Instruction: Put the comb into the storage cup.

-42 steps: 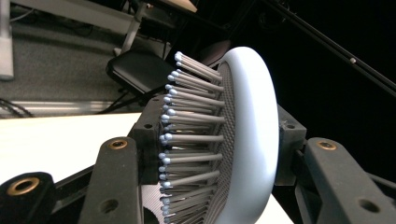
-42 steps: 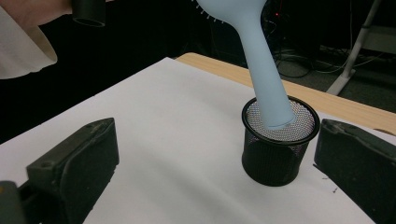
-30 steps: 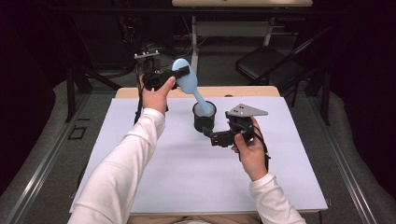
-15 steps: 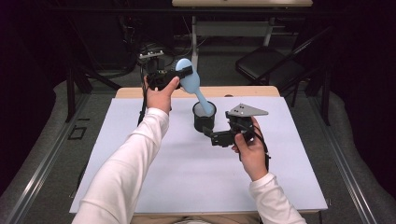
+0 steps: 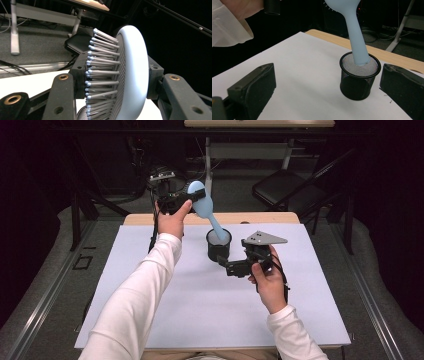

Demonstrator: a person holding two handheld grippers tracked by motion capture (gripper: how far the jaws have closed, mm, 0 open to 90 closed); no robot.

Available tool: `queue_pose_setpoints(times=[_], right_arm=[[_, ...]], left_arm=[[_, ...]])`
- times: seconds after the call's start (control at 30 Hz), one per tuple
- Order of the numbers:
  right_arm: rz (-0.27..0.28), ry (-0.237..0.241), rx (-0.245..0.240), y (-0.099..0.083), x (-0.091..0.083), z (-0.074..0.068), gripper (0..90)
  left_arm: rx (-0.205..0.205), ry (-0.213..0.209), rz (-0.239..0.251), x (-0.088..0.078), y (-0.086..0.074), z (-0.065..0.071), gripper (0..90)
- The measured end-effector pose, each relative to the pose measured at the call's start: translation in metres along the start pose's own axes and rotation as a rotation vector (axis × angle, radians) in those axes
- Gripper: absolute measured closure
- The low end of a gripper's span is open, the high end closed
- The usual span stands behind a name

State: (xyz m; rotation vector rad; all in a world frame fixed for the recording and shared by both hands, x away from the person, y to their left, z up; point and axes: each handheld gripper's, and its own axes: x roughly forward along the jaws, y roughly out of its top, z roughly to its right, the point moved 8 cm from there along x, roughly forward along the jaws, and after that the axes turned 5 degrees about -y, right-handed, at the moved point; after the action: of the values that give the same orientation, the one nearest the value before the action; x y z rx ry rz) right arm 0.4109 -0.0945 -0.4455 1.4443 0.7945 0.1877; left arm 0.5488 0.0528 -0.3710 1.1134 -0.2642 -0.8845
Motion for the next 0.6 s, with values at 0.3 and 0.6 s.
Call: queue_pose_setpoints(times=[0.3, 0.6], right_arm=[[-0.001, -0.002, 0.002, 0.000, 0.000, 0.002, 0.1], [0.000, -0.003, 0.005, 0.000, -0.001, 0.004, 0.2]], left_arm=[[0.018, 0.005, -0.012, 0.007, -0.002, 0.000, 50.7], [0.041, 0.025, -0.020, 0.013, -0.005, -0.001, 50.7]])
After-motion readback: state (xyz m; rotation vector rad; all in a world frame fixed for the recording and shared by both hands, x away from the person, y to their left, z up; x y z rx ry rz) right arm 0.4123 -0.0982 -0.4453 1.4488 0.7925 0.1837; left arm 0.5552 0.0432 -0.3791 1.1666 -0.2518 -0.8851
